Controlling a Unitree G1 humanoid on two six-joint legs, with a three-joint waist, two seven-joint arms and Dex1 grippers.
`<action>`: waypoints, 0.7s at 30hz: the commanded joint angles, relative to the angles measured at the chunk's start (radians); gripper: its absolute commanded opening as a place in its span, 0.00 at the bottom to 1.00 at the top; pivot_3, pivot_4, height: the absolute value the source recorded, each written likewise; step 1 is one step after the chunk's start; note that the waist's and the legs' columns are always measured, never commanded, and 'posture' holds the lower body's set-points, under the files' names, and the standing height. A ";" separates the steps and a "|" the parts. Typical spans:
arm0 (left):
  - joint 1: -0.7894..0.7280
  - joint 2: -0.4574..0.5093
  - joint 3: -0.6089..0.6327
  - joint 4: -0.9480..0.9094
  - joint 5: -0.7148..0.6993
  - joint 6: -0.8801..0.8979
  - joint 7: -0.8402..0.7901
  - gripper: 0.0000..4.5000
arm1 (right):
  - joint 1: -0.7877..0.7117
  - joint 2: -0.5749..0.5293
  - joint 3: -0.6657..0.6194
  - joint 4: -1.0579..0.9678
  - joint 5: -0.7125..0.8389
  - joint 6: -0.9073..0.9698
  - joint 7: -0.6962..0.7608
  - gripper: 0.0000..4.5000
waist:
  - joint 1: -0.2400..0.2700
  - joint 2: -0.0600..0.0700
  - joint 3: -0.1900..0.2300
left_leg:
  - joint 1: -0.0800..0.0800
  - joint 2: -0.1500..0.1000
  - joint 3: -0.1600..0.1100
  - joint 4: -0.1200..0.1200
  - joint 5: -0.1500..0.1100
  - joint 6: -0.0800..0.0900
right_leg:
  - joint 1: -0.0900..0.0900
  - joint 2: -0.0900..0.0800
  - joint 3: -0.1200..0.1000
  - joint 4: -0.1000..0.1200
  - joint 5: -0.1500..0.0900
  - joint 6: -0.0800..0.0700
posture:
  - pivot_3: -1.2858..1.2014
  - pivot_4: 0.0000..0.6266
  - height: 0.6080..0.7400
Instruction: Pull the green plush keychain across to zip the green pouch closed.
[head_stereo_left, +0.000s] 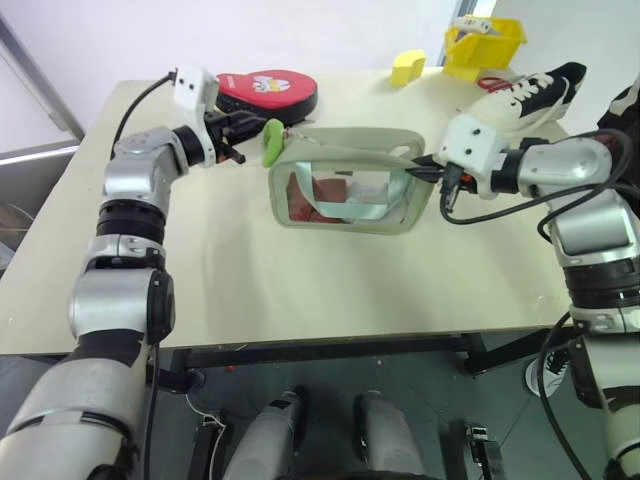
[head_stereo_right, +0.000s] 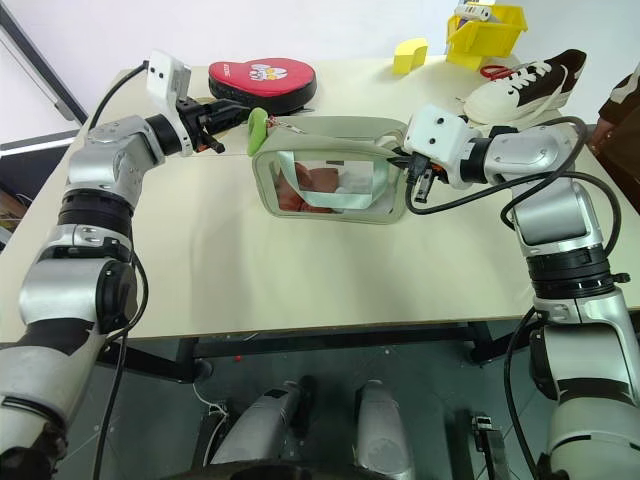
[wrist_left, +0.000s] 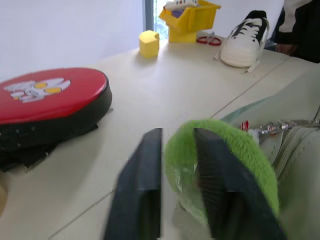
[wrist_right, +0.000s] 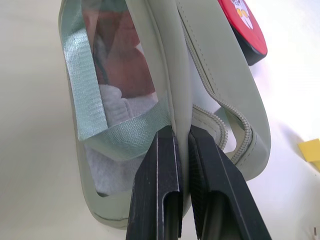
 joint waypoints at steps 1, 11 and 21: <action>-0.011 0.013 0.022 0.000 -0.010 0.015 0.005 0.64 | -0.005 -0.012 -0.014 -0.032 0.016 -0.001 0.005 0.00 | 0.001 0.000 0.000 | 0.000 0.000 0.000 0.000 0.000 0.000 | 0.000 0.000 0.000 0.000 0.000 0.000 | 0.52 0.24 1.00; 0.009 -0.014 0.042 0.063 -0.026 0.035 -0.007 0.74 | 0.050 -0.040 -0.005 -0.093 0.036 0.033 0.049 0.00 | 0.001 0.000 0.000 | 0.000 0.000 0.000 0.000 0.000 0.000 | 0.000 -0.001 0.000 0.000 0.000 0.000 | 0.52 0.24 1.00; 0.015 -0.022 0.063 0.029 -0.057 0.052 -0.062 0.44 | 0.049 -0.038 -0.001 -0.097 0.035 0.031 0.048 0.00 | 0.001 0.000 0.000 | 0.001 0.000 0.000 0.000 0.000 0.000 | 0.001 -0.001 0.000 0.000 0.000 0.000 | 0.52 0.24 1.00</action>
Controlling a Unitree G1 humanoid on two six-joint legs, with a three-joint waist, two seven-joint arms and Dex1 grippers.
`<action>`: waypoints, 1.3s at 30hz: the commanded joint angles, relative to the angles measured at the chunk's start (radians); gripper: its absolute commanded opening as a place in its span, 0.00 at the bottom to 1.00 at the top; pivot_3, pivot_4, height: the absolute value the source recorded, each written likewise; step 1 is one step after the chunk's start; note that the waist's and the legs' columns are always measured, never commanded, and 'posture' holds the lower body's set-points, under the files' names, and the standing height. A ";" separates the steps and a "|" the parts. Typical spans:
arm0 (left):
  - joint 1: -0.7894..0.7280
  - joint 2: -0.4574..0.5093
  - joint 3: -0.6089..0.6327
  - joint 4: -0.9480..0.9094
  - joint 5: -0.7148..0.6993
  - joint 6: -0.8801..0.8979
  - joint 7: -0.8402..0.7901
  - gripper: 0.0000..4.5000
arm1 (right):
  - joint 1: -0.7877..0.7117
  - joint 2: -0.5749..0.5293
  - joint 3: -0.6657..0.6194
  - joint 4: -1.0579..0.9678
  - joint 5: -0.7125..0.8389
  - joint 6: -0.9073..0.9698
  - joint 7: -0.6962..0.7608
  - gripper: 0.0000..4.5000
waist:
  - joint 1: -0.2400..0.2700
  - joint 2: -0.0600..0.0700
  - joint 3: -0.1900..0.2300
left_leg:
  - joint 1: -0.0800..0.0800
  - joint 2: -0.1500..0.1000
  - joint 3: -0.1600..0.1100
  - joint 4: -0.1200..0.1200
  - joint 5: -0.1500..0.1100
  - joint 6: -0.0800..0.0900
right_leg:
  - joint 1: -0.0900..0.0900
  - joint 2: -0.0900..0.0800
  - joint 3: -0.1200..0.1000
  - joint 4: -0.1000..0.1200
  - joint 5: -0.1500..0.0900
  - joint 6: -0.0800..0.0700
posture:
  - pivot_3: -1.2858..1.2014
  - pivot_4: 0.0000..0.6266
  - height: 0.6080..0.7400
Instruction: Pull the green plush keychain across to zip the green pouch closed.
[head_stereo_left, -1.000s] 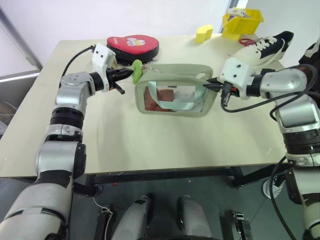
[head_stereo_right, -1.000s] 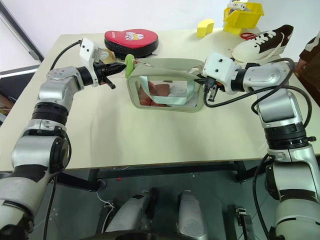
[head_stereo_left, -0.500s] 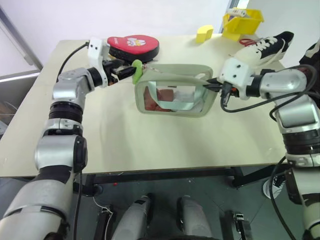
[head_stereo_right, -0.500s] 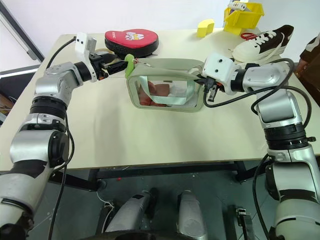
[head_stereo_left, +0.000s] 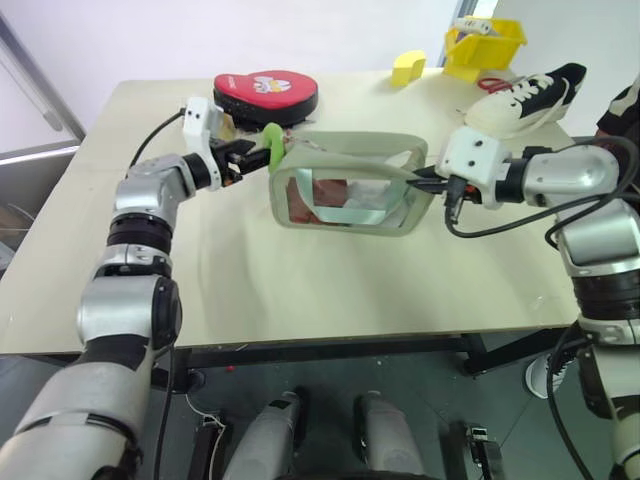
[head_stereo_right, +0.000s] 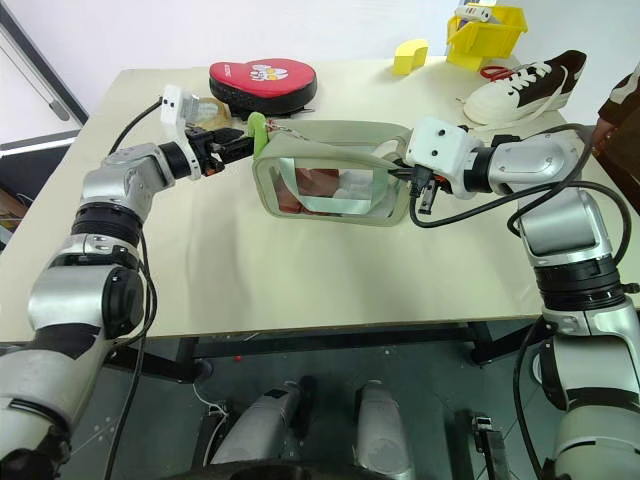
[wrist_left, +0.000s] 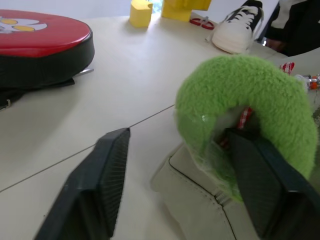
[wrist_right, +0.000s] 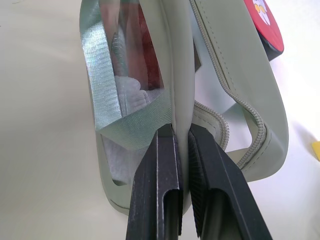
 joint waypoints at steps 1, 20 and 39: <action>-0.022 0.008 0.035 -0.046 -0.041 0.014 -0.028 0.32 | -0.004 -0.001 0.001 -0.015 0.011 0.000 0.005 0.00 | 0.000 0.000 0.000 | 0.000 0.000 0.000 0.000 0.000 0.000 | 0.000 0.000 0.000 0.000 0.000 0.000 | 0.52 0.24 1.00; -0.123 -0.028 -0.012 -0.264 -0.076 0.103 -0.074 0.01 | -0.026 0.007 -0.001 0.025 0.005 -0.011 -0.015 0.00 | 0.001 0.000 0.000 | 0.000 0.000 0.000 0.000 -0.001 -0.001 | 0.001 0.000 0.000 -0.001 0.000 0.000 | 0.52 0.24 1.00; -0.084 0.020 -0.151 -0.404 0.014 0.055 -0.128 0.99 | -0.003 0.013 0.000 0.005 0.009 -0.011 -0.032 0.00 | -0.001 0.000 0.000 | 0.001 0.001 0.000 0.000 -0.001 0.000 | 0.001 0.000 0.000 -0.001 0.000 -0.001 | 0.52 0.24 1.00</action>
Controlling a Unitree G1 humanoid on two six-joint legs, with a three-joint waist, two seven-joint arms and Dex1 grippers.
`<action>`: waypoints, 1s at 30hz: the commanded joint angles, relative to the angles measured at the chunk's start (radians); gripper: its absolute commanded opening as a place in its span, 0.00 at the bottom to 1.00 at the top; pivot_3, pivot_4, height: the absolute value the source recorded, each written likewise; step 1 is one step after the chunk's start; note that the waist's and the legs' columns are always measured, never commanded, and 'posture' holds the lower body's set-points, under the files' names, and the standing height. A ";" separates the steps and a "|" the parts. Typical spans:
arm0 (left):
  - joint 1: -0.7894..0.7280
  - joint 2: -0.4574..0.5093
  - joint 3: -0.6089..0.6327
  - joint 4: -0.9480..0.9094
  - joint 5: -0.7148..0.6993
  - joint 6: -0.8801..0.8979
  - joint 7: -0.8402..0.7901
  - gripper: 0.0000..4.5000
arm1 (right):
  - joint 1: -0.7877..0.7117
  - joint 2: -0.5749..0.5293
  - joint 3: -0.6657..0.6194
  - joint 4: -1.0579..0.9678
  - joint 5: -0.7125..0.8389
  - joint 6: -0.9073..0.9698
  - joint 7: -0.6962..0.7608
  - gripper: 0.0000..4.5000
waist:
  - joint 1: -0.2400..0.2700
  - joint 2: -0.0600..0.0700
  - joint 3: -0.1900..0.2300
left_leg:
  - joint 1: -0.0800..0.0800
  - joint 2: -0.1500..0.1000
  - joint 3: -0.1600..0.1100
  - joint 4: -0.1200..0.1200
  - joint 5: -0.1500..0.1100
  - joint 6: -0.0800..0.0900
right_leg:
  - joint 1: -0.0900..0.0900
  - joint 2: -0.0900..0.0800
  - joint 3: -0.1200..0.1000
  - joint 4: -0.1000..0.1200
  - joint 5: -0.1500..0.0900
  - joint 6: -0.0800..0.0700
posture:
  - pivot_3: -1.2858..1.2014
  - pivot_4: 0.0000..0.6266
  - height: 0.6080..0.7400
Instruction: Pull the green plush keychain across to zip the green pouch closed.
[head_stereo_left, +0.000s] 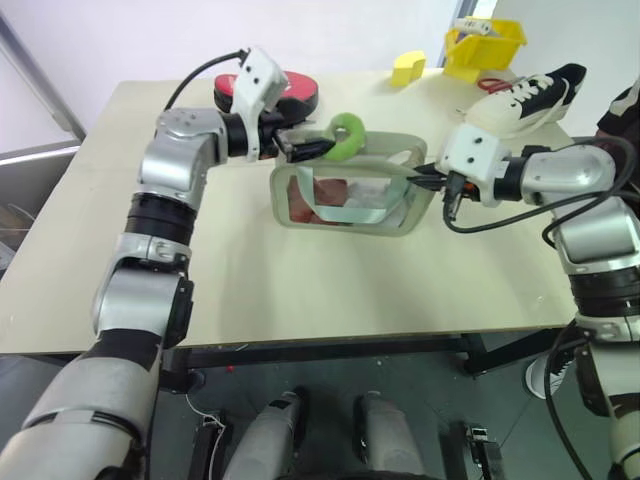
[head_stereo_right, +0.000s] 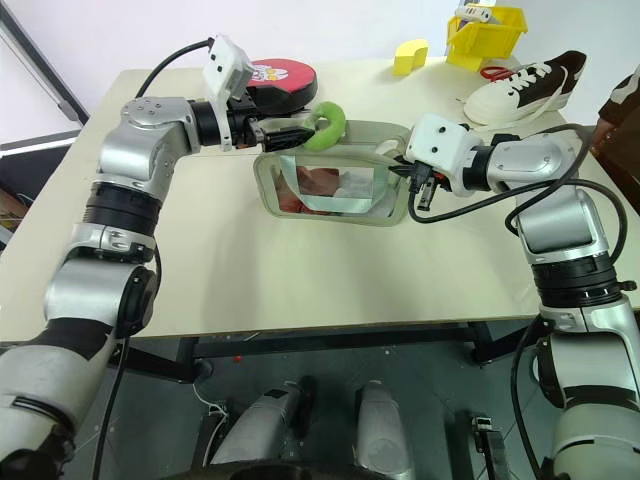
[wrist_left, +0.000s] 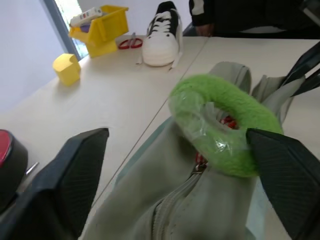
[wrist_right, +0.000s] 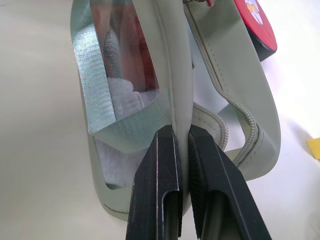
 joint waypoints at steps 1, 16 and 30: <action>-0.026 0.063 0.047 -0.083 -0.045 0.051 -0.053 0.99 | 0.008 0.003 -0.003 -0.025 0.011 -0.003 0.000 0.00 | -0.001 0.000 0.000 | 0.000 0.000 0.000 0.000 0.000 0.000 | 0.000 0.000 0.000 0.000 0.000 0.000 | 0.52 0.24 1.00; 0.268 0.190 -0.031 -0.421 -0.004 0.082 -0.070 0.87 | -0.034 0.026 0.017 0.005 0.000 -0.019 0.010 0.00 | 0.006 0.000 0.000 | 0.002 0.001 0.000 -0.001 -0.001 -0.002 | 0.002 0.000 0.001 -0.001 0.001 -0.003 | 0.52 0.24 1.00; 0.242 0.164 -0.042 -0.296 0.025 -0.030 -0.045 0.00 | -0.050 0.030 0.022 0.017 0.001 -0.017 0.014 0.00 | 0.001 0.000 0.000 | 0.002 0.001 0.001 -0.002 -0.001 -0.002 | 0.001 0.000 0.001 -0.001 0.001 -0.002 | 0.52 0.24 1.00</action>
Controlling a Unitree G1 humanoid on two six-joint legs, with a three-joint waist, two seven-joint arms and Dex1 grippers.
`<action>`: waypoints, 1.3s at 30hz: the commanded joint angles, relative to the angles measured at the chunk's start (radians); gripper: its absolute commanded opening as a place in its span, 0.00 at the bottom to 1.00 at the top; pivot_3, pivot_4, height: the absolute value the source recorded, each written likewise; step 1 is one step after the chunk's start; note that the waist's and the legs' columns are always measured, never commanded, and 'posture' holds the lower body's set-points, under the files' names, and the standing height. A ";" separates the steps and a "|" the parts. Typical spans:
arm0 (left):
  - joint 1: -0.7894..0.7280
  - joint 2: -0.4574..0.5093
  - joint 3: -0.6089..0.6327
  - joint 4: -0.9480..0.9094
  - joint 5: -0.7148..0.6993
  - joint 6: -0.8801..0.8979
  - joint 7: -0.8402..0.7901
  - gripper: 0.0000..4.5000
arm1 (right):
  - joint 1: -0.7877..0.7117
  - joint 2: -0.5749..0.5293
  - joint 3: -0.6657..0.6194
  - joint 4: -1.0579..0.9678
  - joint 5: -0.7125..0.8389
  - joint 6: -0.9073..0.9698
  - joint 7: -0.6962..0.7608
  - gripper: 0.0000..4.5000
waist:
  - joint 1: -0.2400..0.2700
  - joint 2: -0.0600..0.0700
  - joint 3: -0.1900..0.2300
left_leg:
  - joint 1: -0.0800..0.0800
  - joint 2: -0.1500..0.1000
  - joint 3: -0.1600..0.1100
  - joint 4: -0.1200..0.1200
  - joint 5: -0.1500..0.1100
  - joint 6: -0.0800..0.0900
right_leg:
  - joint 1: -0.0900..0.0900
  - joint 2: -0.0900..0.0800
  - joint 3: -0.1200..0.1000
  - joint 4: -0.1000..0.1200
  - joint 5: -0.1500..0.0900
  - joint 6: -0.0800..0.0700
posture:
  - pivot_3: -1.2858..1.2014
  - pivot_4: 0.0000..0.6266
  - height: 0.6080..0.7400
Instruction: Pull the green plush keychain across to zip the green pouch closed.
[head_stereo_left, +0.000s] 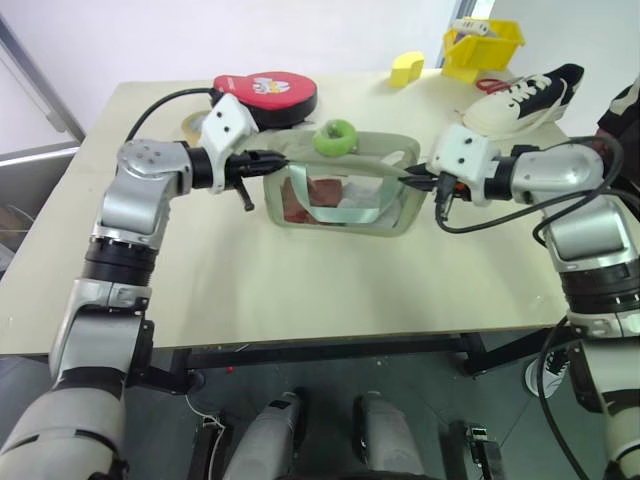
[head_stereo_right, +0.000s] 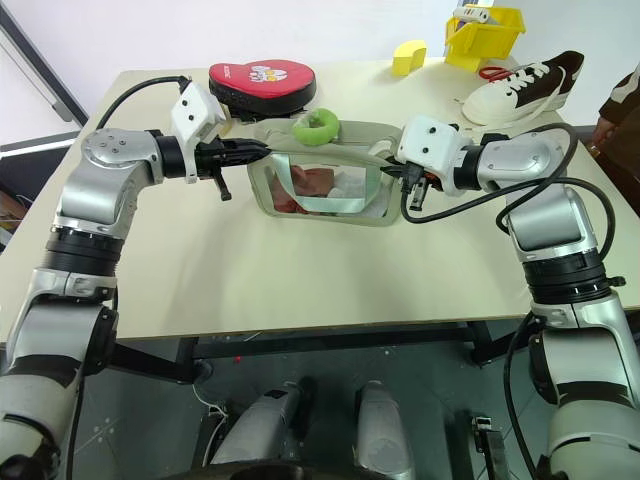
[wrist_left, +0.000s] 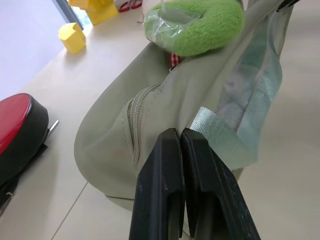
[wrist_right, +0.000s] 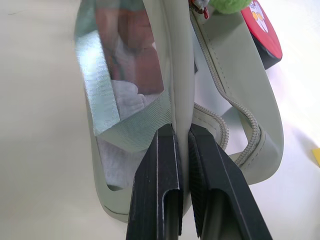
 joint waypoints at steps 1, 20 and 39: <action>-0.017 0.006 0.004 0.007 0.000 0.010 -0.011 0.00 | -0.026 0.003 0.000 -0.009 0.006 0.000 0.005 0.00 | 0.000 0.000 0.000 | 0.000 0.000 0.000 0.000 0.000 0.000 | 0.000 0.000 0.000 0.000 0.000 0.000 | 0.52 0.24 1.00; -0.024 -0.003 0.009 -0.016 -0.022 0.046 -0.019 0.00 | -0.337 0.186 0.010 0.019 0.132 0.193 0.039 0.99 | 0.000 0.000 0.000 | 0.000 0.000 -0.001 -0.001 0.000 0.000 | -0.001 0.000 0.000 0.000 0.000 0.000 | 0.52 0.24 1.00; -0.024 -0.019 0.009 -0.015 -0.021 0.057 -0.006 0.00 | -0.299 0.288 0.095 0.147 0.026 0.112 -0.073 0.01 | 0.002 0.000 0.000 | 0.000 -0.001 -0.001 -0.001 0.000 0.000 | -0.001 0.002 0.000 0.000 0.000 0.000 | 0.52 0.24 1.00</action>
